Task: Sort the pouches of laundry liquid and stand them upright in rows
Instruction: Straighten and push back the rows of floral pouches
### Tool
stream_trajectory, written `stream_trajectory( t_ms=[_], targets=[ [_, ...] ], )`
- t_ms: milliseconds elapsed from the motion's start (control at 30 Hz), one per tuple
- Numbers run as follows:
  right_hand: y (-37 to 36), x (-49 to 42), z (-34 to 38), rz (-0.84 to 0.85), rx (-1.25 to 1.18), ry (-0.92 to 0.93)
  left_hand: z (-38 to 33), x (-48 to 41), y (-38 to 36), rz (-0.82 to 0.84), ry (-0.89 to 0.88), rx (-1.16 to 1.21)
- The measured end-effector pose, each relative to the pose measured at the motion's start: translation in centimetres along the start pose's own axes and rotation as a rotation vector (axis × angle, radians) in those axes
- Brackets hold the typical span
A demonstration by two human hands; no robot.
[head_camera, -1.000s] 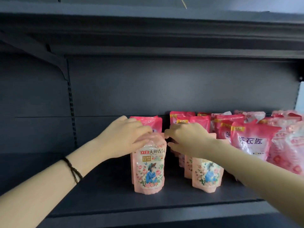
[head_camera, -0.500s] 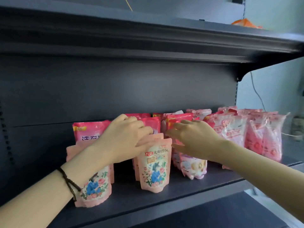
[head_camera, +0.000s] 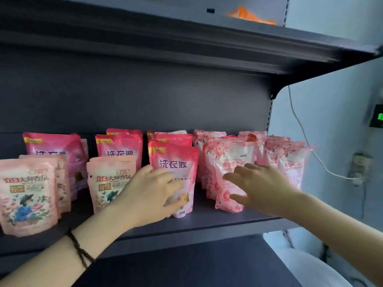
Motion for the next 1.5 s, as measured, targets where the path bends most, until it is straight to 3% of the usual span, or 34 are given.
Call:
stream_trajectory(
  t_ms=[233,533,867,1067,1367,1500],
  targets=[
    [-1.6,2.0,-2.8,-0.024,-0.03,-0.034,-2.4,-1.2,-2.3,0.127,-0.004,0.042],
    [-0.9,1.9,-6.9,-0.083,-0.043,-0.052,-3.1,-6.2,-0.1,0.039,-0.019,0.061],
    [-0.3,0.0,-14.6,-0.15,-0.046,0.046,-2.6,-15.2,0.9,0.02,-0.008,-0.108],
    [-0.8,-2.7,-21.1,-0.127,-0.069,0.096,-2.9,-22.5,0.4,0.152,0.028,-0.089],
    [-6.5,-11.5,-31.2,0.116,0.099,0.178,-3.7,-37.6,-7.0,0.355,-0.082,-0.078],
    [-10.4,-13.1,-34.4,0.207,-0.032,0.174,-4.0,-40.8,-12.1,0.463,-0.051,0.108]
  ],
)
Point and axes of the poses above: each hand's wrist, its own x-axis away from the middle knuckle, its own y-axis out of the back of the hand, z = x × y, the point moved 8 cm from there along -x, towards the middle knuckle, and after that the axes turned 2 degrees about -x, right-handed, at the moved point
